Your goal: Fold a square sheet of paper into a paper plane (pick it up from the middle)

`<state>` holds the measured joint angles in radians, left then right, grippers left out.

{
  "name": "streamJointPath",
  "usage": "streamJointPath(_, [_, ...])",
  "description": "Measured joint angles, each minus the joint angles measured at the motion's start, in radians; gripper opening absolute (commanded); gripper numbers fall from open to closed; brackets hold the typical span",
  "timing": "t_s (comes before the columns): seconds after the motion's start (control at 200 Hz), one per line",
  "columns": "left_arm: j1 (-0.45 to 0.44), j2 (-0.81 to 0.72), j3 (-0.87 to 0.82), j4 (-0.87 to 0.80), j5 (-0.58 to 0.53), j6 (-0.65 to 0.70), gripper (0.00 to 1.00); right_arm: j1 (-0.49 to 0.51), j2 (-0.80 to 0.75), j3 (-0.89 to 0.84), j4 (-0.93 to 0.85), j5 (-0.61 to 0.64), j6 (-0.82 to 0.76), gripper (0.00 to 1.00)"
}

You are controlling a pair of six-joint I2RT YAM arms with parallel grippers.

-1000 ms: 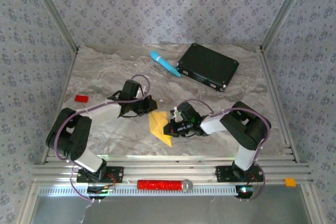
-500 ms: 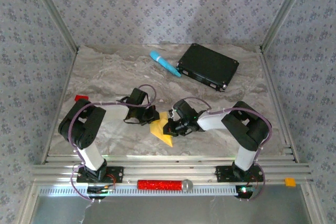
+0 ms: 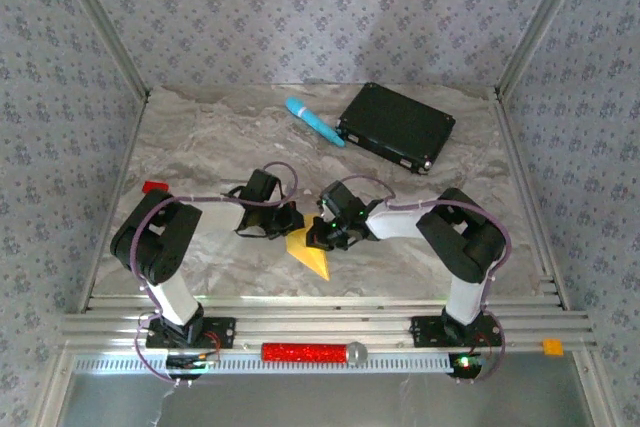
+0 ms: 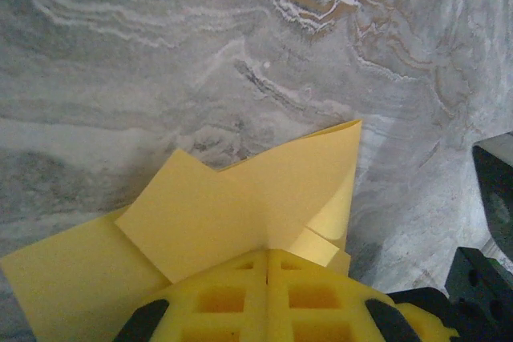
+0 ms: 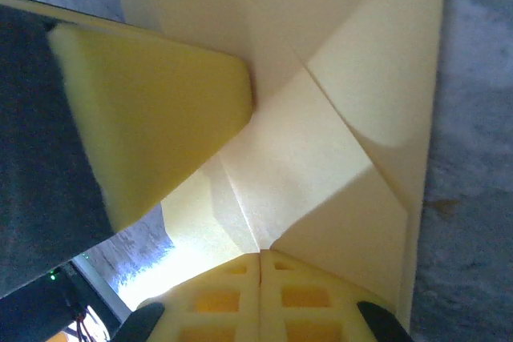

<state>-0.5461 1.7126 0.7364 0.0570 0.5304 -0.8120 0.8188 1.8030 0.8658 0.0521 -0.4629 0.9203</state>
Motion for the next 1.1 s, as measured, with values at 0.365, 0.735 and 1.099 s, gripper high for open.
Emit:
streamJointPath(0.365, [0.0,0.0,-0.006,0.008,0.011,0.0,0.0,0.019,-0.133,-0.138,-0.011,0.007,0.006,0.0])
streamJointPath(0.735, [0.002,0.003,-0.014,0.026,0.023,0.0,0.0,0.021,-0.044,0.013,-0.032,0.022,0.006,0.01])
streamJointPath(1.099, [0.008,0.012,-0.02,0.048,0.046,0.0,0.0,0.023,-0.121,-0.185,0.107,0.003,0.032,0.0])
